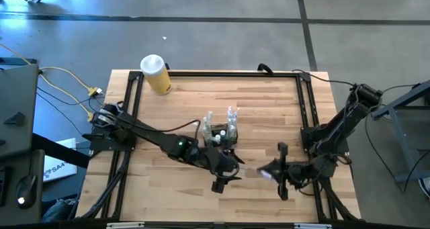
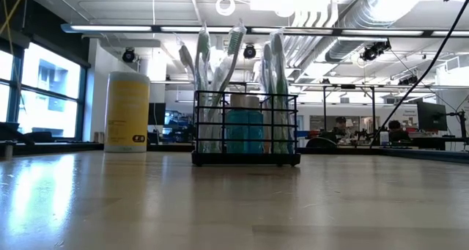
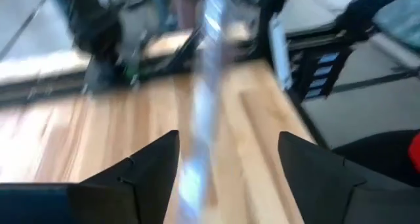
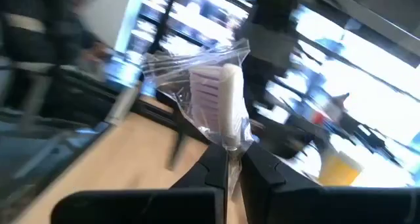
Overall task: Pick & Place toothbrushing station
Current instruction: Put the violet toothbrush into the wire organizer
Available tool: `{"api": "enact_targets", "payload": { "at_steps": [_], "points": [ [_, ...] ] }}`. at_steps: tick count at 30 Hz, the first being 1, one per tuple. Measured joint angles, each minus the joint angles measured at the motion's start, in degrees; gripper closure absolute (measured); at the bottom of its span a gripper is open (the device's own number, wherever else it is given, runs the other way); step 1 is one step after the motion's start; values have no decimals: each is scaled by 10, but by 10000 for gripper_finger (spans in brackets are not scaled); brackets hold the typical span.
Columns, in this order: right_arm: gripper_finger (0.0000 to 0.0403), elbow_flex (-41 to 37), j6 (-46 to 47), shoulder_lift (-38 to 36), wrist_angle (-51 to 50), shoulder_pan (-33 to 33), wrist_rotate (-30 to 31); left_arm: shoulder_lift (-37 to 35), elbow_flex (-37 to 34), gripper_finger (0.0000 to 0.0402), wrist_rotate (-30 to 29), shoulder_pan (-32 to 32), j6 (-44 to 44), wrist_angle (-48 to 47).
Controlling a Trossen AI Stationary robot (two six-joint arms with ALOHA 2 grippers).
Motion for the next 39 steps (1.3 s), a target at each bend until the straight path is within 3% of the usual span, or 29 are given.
{"api": "enact_targets", "payload": {
  "at_steps": [4, 9, 17, 22, 28, 39],
  "points": [
    [394, 0, 50, -42, -71, 10, 94, -29, 0, 142, -45, 0, -42, -88],
    [395, 0, 152, -92, -166, -47, 99, -64, 0, 149, -93, 0, -124, -192],
    [395, 0, 244, -105, -246, -193, -62, -89, 0, 164, -179, 1, -212, -345],
    [395, 0, 286, -100, -297, -262, -98, -92, 0, 165, -195, 0, -264, -406],
    [395, 0, 290, -100, -319, -293, -105, -91, 0, 165, -197, 0, -291, -436],
    [395, 0, 317, -58, -317, -341, -206, -91, 0, 165, -198, 0, -331, -442]
  ]
}}
